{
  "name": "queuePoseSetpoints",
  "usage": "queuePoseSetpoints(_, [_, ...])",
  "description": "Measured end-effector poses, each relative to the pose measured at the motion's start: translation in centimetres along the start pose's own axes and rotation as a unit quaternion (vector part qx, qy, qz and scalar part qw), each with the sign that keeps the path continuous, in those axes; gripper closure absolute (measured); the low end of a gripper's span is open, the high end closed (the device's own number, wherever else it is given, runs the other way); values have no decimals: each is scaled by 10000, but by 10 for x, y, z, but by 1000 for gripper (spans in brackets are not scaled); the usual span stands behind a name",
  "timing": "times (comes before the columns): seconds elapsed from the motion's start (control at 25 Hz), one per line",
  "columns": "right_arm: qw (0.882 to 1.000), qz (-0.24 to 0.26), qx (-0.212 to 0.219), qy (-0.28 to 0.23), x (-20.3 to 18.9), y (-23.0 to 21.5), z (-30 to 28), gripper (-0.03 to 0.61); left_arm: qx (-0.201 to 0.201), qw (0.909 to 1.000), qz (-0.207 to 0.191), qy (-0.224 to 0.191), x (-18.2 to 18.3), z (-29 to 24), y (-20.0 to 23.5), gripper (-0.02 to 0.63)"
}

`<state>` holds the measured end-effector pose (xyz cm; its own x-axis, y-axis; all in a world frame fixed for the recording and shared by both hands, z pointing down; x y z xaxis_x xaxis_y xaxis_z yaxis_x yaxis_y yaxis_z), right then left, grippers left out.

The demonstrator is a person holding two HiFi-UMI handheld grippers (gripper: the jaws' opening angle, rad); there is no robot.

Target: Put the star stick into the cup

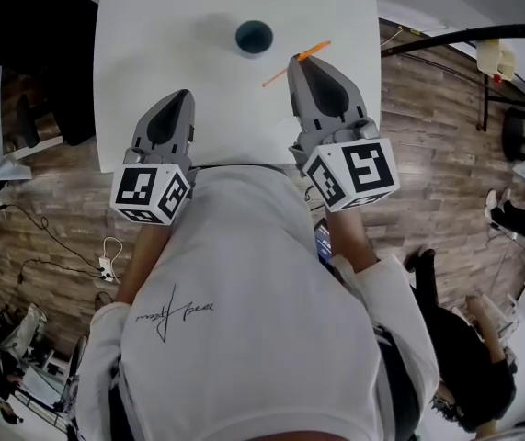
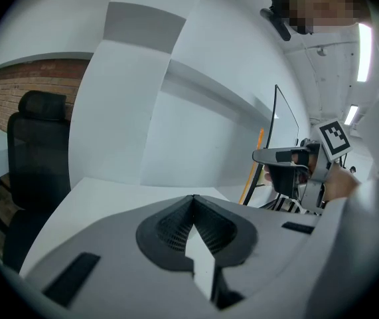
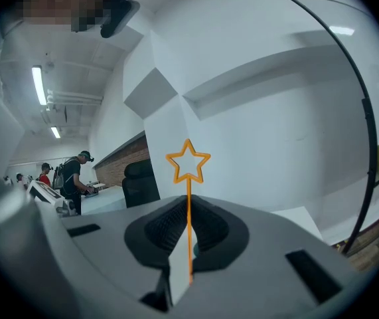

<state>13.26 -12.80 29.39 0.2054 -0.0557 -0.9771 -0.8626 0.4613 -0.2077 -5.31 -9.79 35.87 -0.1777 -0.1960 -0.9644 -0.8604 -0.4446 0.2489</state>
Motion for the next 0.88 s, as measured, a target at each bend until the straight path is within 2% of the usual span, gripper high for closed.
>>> queuePoseSetpoints(0.44, [9996,214,2,-184,24,-16,-27,563,-115,9997,169,144,-12,-23,1,606])
queuePoseSetpoints(0.6, [9994,282,19,-196,26,-20,-40,563,-55,9990,371,261,-18,-26,7,606])
queuePoseSetpoints(0.88, [9993,250,19,-293,31,-28,-58,563,40,9986,390,357,-22,-35,13,606])
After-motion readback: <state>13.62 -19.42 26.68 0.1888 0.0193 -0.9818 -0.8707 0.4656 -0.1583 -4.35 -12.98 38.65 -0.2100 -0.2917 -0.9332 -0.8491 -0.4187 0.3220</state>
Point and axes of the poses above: the fingertips, and each gripper's own axes: z backward along the fingers, y to its left, x out of its top, the point moved 3 cm from there along z, backward along the fingers, and after that the axes turned 14 degrees about -y, right-handed, at the moved point
